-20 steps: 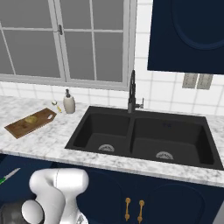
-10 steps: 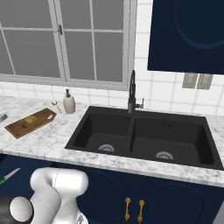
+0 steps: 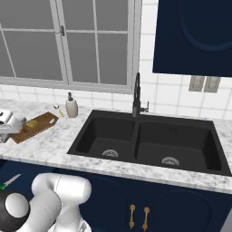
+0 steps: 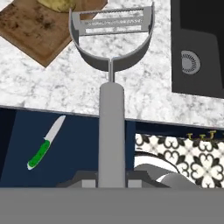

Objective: Place the appropriate cutting tool for cutting the potato skin on the cutting board.

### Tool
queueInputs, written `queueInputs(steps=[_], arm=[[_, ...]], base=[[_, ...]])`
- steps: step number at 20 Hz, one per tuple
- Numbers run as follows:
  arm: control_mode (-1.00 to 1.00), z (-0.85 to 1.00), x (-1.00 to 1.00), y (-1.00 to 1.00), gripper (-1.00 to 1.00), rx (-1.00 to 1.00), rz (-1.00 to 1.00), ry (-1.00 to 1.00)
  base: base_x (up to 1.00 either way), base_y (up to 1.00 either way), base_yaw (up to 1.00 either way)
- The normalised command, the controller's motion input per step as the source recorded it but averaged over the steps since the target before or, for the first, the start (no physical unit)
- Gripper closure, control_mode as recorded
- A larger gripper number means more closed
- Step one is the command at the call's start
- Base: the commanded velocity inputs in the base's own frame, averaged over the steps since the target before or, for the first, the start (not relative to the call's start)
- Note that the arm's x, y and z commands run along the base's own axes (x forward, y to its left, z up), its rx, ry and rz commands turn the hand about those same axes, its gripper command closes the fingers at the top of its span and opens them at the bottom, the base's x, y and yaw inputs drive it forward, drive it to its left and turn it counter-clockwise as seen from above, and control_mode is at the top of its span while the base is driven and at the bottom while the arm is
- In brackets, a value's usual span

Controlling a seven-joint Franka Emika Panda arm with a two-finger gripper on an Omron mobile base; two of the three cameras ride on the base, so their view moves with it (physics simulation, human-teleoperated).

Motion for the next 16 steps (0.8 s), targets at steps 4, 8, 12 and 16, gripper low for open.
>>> queueInputs(steps=[4, 8, 12, 16], arm=[[-1.00, -0.04, 0.96, 0.26, 1.00, 0.00, -0.04, 0.01], [-1.00, 0.00, 1.00, 0.63, 1.00, 0.00, -0.09, 0.02], [-1.00, 0.00, 0.41, 0.29, 1.00, 0.00, -0.05, 0.04], [-1.00, -0.24, 0.74, 0.58, 1.00, 0.00, 0.00, 0.03]], base=[[0.00, 0.00, 0.00], [0.00, 0.00, 0.00], [0.00, 0.00, 0.00], [0.00, 0.00, 0.00]])
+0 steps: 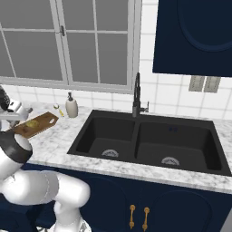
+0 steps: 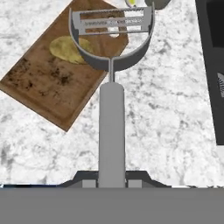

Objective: Place the appropriate cutting tool for cutting the potato skin on the cutting board.

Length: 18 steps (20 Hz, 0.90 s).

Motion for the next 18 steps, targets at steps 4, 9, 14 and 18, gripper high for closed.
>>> queueInputs(steps=[4, 9, 14, 18], arm=[[-1.00, -0.23, 0.87, 0.69, 1.00, 0.01, -0.02, 0.10], [-1.00, -0.08, 0.00, 0.05, 1.00, 0.00, 0.00, 0.00], [-1.00, -0.49, 0.00, 0.20, 1.00, 0.00, 0.00, 0.06], [-1.00, -0.18, 0.00, 0.03, 1.00, 0.00, 0.00, 0.02]], base=[[0.00, 0.00, 0.00], [0.00, 0.00, 0.00], [0.00, 0.00, 0.00], [0.00, 0.00, 0.00]])
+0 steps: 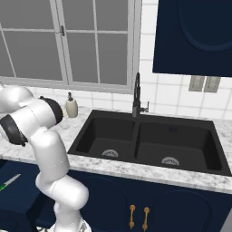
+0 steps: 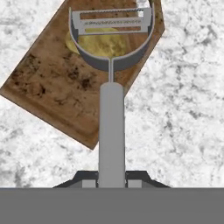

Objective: Place the appropriate cutting tool for cutting the potato skin on the cutting board.

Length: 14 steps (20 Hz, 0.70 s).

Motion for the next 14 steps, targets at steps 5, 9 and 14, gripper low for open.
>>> queueInputs(steps=[5, 9, 14], arm=[[-1.00, -0.13, 0.18, 0.05, 1.00, 0.00, 0.00, 0.00], [-1.00, -0.36, 0.62, 0.25, 1.00, 0.00, 0.00, -0.02], [-1.00, -0.15, 0.48, 0.25, 1.00, 0.01, 0.01, 0.00]], base=[[0.00, 0.00, 0.00], [0.00, 0.00, 0.00], [0.00, 0.00, 0.00]])
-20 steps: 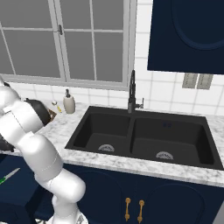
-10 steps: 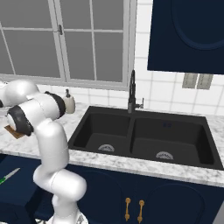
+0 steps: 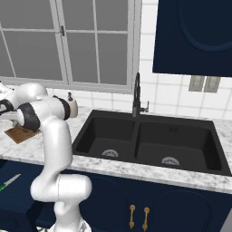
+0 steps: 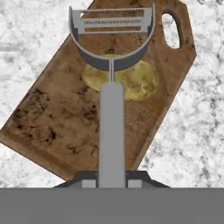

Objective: Place the appropriate cutting tool for cutting the potato skin on the cutting board.

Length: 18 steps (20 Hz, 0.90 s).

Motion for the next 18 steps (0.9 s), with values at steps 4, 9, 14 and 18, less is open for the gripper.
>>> queueInputs(steps=[4, 9, 14, 18], arm=[[-1.00, -0.07, 0.00, 0.37, 1.00, 0.00, 0.09, 0.02], [-1.00, -0.29, 0.01, 0.20, 1.00, 0.00, 0.06, 0.10], [-1.00, 0.00, 0.04, 0.00, 1.00, 0.00, 0.01, 0.00], [-1.00, -0.01, 0.05, -0.14, 1.00, 0.00, 0.03, 0.00]], base=[[0.00, 0.00, 0.00], [0.00, 0.00, 0.00], [0.00, 0.00, 0.00], [0.00, 0.00, 0.00]])
